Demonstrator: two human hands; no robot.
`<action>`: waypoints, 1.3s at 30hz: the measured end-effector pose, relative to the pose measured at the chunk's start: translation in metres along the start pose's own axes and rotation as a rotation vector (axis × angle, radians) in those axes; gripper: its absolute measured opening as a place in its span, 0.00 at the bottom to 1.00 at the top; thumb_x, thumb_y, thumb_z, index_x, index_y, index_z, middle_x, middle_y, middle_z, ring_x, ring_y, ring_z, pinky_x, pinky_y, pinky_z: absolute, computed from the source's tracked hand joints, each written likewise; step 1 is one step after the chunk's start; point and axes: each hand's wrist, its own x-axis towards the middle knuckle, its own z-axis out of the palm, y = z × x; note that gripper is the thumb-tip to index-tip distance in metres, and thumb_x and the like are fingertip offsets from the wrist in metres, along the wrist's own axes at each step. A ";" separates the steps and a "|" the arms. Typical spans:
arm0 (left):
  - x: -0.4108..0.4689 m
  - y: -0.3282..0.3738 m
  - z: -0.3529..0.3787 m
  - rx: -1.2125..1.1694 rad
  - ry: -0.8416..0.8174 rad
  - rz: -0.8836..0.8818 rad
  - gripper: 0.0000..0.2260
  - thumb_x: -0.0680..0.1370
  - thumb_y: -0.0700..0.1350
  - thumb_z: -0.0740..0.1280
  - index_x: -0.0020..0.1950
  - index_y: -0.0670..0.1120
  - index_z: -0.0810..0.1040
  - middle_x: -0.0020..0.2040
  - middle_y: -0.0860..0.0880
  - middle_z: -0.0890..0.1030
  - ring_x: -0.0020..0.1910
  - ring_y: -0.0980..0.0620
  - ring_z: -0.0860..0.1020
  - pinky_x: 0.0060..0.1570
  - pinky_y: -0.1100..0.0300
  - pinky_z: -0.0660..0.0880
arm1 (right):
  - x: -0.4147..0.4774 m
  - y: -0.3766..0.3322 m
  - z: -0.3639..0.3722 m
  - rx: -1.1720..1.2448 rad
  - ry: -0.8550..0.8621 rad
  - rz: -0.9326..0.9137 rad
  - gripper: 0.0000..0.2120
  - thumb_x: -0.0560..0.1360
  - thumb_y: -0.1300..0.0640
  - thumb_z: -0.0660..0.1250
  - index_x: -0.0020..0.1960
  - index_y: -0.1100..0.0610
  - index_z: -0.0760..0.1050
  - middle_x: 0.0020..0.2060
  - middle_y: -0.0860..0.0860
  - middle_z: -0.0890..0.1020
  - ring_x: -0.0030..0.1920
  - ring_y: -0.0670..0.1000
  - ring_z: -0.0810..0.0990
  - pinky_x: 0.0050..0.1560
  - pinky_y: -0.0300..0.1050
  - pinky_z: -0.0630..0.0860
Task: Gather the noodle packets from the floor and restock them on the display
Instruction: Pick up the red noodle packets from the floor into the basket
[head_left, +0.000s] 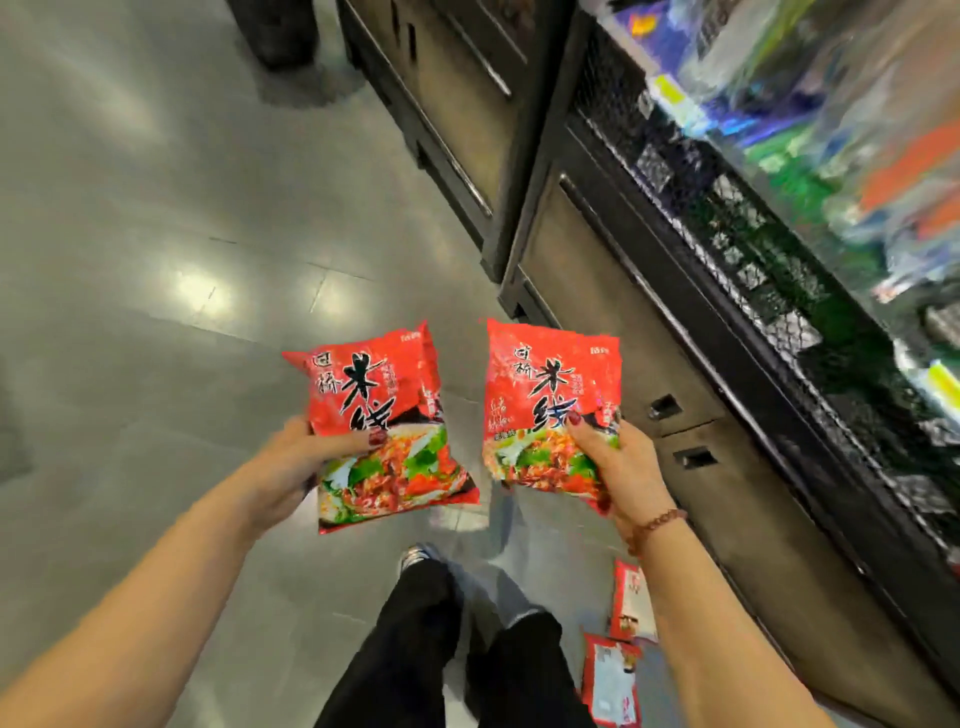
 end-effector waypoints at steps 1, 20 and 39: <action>-0.012 0.015 -0.010 0.003 0.019 0.032 0.44 0.44 0.51 0.85 0.57 0.39 0.78 0.48 0.42 0.85 0.42 0.47 0.85 0.36 0.59 0.80 | -0.003 -0.017 0.014 -0.004 -0.003 -0.026 0.10 0.74 0.62 0.69 0.55 0.62 0.77 0.38 0.50 0.86 0.37 0.49 0.85 0.36 0.42 0.81; 0.055 0.202 -0.120 -0.163 0.445 0.498 0.43 0.68 0.52 0.73 0.64 0.80 0.44 0.60 0.69 0.63 0.57 0.55 0.76 0.55 0.51 0.78 | 0.156 -0.221 0.257 -0.256 -0.434 -0.491 0.39 0.70 0.49 0.74 0.70 0.29 0.55 0.65 0.43 0.72 0.58 0.48 0.80 0.53 0.51 0.81; 0.278 0.427 -0.302 -0.024 0.488 0.409 0.32 0.73 0.52 0.70 0.62 0.82 0.55 0.57 0.67 0.67 0.54 0.52 0.80 0.44 0.58 0.81 | 0.415 -0.379 0.473 -0.258 -0.581 -0.353 0.28 0.76 0.63 0.67 0.67 0.36 0.67 0.60 0.46 0.78 0.53 0.48 0.83 0.44 0.41 0.80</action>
